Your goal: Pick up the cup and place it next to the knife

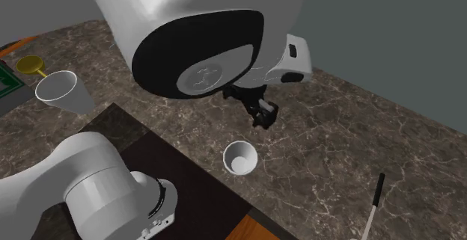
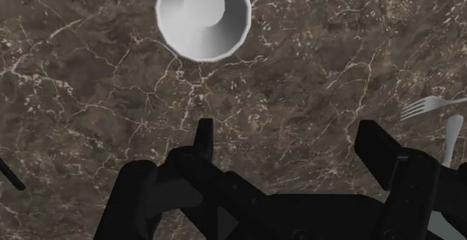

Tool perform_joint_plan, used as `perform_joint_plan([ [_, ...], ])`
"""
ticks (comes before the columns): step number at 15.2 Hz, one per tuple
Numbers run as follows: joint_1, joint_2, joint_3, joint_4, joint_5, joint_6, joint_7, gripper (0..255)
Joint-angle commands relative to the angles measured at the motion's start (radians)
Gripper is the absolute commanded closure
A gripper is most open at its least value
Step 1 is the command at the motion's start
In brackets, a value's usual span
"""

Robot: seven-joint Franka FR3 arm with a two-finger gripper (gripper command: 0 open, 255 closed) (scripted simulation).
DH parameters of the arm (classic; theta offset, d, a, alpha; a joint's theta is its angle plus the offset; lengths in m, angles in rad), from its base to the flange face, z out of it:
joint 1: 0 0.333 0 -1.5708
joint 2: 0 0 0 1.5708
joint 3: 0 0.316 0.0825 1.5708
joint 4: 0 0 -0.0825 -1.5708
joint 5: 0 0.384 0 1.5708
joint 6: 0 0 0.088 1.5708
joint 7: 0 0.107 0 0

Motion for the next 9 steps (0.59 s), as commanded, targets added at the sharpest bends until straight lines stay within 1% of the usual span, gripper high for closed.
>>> perform_joint_plan([
  [1, -0.016, 0.002, -0.045, -0.043, -0.014, 0.034, -0.04, 0],
  [5, -0.048, 0.032, -0.14, -0.107, -0.046, 0.101, -0.124, 0],
  [9, -0.076, 0.092, -0.242, -0.152, -0.076, 0.176, -0.213, 0],
])
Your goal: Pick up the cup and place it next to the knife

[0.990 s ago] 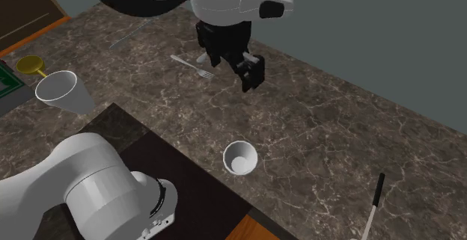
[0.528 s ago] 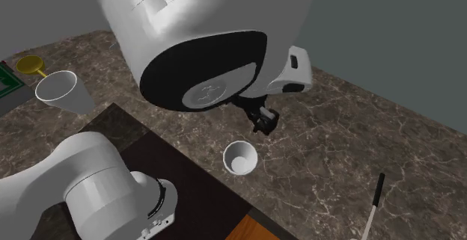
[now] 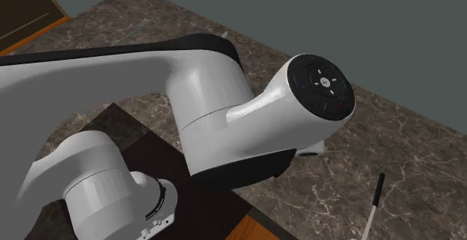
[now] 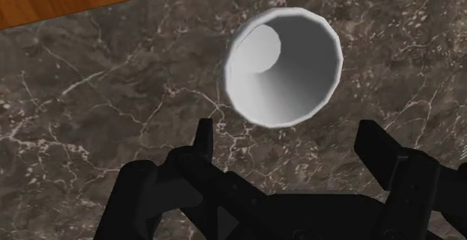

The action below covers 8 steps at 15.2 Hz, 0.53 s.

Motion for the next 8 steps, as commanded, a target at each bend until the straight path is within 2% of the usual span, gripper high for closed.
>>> perform_joint_plan([
  [1, -0.014, 0.033, -0.054, -0.018, -0.016, 0.036, -0.049, 0],
  [3, -0.023, 0.078, -0.108, -0.031, -0.026, 0.077, -0.097, 0],
  [8, -0.016, 0.109, -0.123, -0.082, -0.028, 0.158, -0.102, 0],
])
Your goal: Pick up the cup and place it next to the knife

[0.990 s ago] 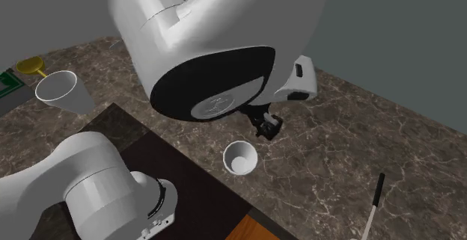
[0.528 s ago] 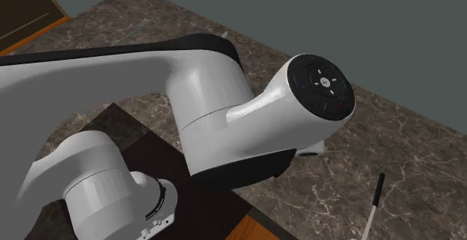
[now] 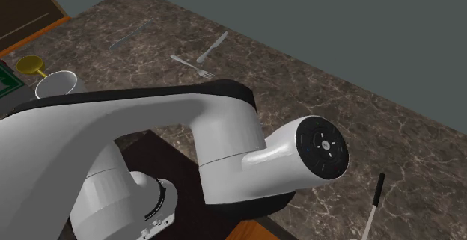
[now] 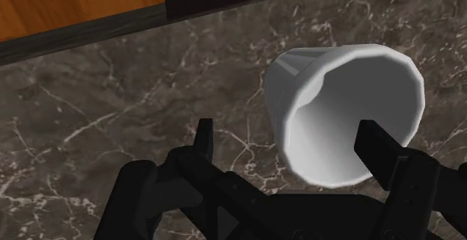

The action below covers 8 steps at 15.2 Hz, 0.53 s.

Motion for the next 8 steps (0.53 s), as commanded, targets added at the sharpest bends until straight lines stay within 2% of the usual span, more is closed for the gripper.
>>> perform_joint_plan([
  [1, 0.004, 0.014, -0.006, -0.02, 0.0, 0.033, -0.002, 0],
  [3, 0.007, 0.026, -0.012, -0.034, 0.0, 0.06, -0.004, 0],
  [8, 0.007, 0.026, -0.012, -0.034, 0.0, 0.06, -0.004, 0],
])
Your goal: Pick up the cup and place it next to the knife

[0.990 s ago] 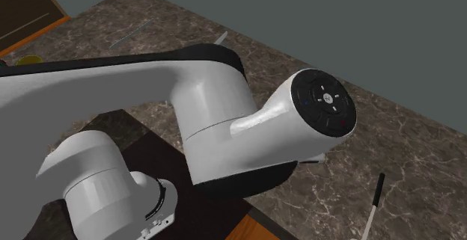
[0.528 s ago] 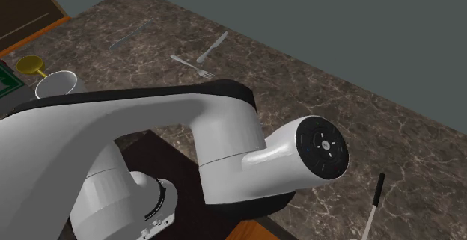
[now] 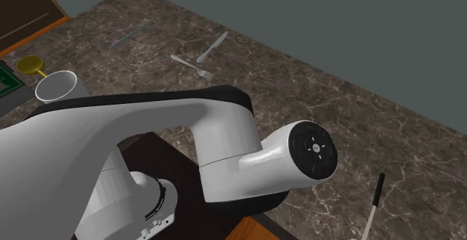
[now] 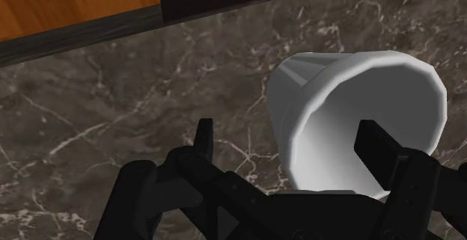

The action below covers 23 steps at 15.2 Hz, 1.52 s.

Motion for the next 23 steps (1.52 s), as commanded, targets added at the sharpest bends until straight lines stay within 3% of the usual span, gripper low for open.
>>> perform_joint_plan([
  [1, 0.0, 0.0, 0.0, 0.0, 0.0, 0.0, 0.0, 0],
  [3, 0.0, 0.0, 0.0, 0.0, 0.0, 0.0, 0.0, 0],
  [4, 0.0, 0.0, 0.0, 0.0, 0.0, 0.0, 0.0, 255],
  [13, 0.0, 0.0, 0.0, 0.0, 0.0, 0.0, 0.0, 255],
  [23, -0.01, -0.083, 0.05, 0.085, 0.009, -0.165, 0.031, 255],
])
